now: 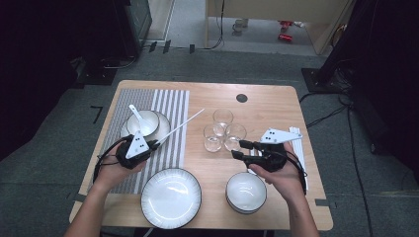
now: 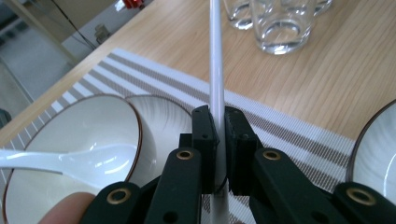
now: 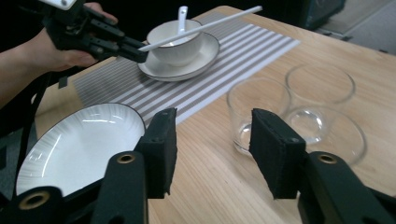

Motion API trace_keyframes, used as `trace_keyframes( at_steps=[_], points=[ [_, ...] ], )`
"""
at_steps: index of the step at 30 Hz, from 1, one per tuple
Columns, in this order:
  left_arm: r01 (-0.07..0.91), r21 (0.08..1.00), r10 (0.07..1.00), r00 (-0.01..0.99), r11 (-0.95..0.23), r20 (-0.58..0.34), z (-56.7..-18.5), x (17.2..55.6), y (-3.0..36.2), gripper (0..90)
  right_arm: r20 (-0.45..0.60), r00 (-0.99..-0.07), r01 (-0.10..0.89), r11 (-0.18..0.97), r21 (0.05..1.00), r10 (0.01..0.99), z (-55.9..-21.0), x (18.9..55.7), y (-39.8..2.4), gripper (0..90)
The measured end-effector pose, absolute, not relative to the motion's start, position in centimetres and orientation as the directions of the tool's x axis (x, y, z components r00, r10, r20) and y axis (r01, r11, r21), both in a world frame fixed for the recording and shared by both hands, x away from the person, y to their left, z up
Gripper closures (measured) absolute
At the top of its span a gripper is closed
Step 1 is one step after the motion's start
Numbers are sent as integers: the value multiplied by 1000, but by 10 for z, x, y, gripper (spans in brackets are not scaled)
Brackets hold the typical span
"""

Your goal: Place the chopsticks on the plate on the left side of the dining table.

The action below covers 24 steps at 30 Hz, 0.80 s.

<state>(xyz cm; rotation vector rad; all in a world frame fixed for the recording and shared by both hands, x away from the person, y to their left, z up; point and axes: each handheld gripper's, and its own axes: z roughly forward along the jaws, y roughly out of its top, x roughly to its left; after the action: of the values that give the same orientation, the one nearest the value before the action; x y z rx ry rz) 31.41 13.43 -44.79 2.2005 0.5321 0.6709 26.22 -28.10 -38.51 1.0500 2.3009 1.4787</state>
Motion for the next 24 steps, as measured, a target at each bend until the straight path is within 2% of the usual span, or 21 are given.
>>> trace_keyframes(
  at_steps=[7,15,24],
  points=[
    [211,754,582,769,-623,265,-458,320,146,854,213,-680,468,192,863,701,-394,256,-296,484],
    [228,727,586,758,-648,285,-470,325,158,853,293,-625,511,96,854,723,-416,252,-316,515],
    [280,732,619,748,-622,240,-478,332,168,851,315,-595,526,62,848,740,-425,251,-327,531]
  ],
)
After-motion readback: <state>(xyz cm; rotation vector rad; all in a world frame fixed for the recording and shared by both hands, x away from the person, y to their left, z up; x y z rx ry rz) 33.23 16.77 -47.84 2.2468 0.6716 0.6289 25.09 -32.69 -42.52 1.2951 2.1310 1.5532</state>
